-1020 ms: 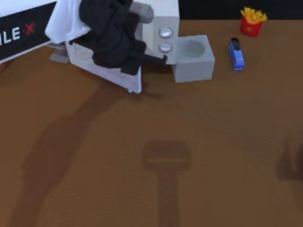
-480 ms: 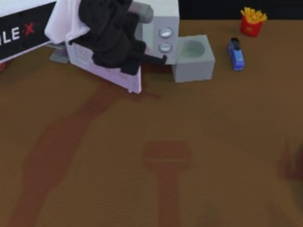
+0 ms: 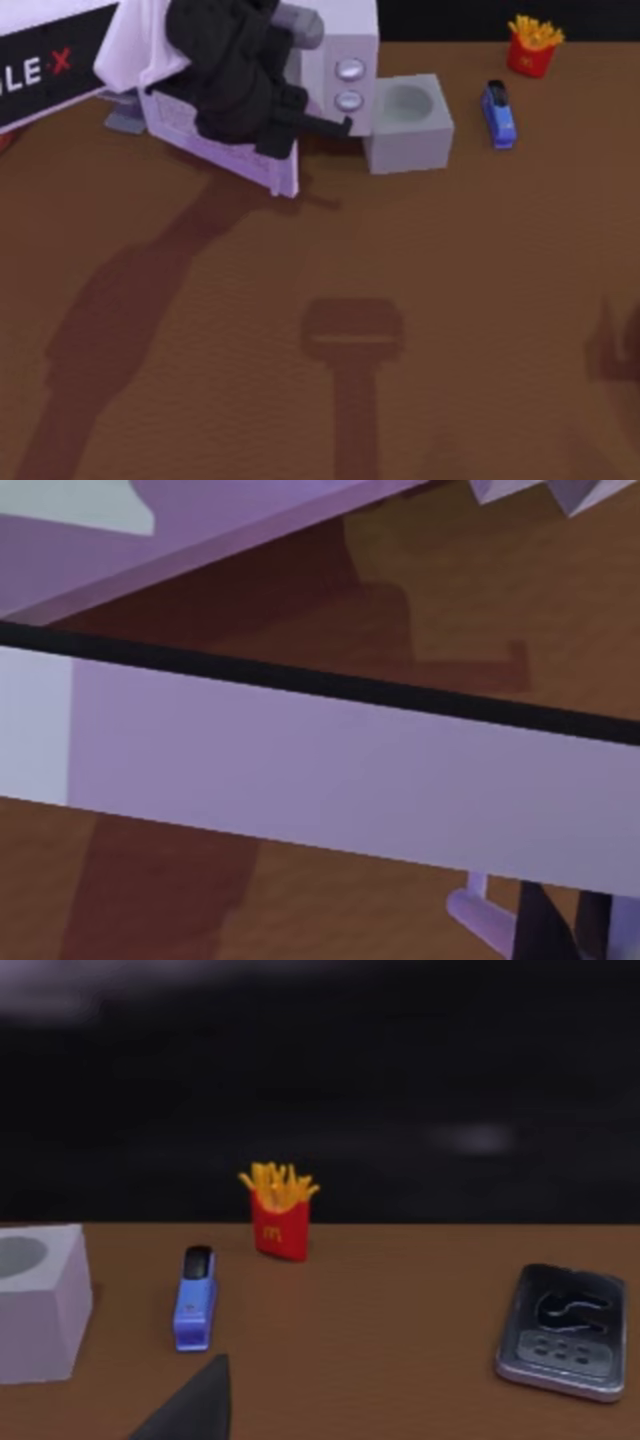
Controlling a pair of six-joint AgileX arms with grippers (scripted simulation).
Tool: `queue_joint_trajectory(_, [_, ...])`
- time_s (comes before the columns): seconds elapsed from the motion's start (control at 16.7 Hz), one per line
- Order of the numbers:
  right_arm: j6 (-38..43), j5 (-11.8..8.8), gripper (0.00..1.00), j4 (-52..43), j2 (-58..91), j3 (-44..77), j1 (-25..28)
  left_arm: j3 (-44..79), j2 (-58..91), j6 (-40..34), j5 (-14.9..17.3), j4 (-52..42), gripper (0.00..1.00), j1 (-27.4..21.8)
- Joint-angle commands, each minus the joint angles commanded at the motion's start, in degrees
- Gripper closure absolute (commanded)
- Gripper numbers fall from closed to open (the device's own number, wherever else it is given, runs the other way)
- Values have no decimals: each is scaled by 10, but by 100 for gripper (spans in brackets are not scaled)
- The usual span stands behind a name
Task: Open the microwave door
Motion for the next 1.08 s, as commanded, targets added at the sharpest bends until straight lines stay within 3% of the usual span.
queue_joint_trajectory(0.6, [0,0,0,0,0,0,0,-58,-44,78,46,15,100,23])
queue_joint_trajectory(1.08, [0,0,0,0,0,0,0,-58,-44,79,46,15,100,23])
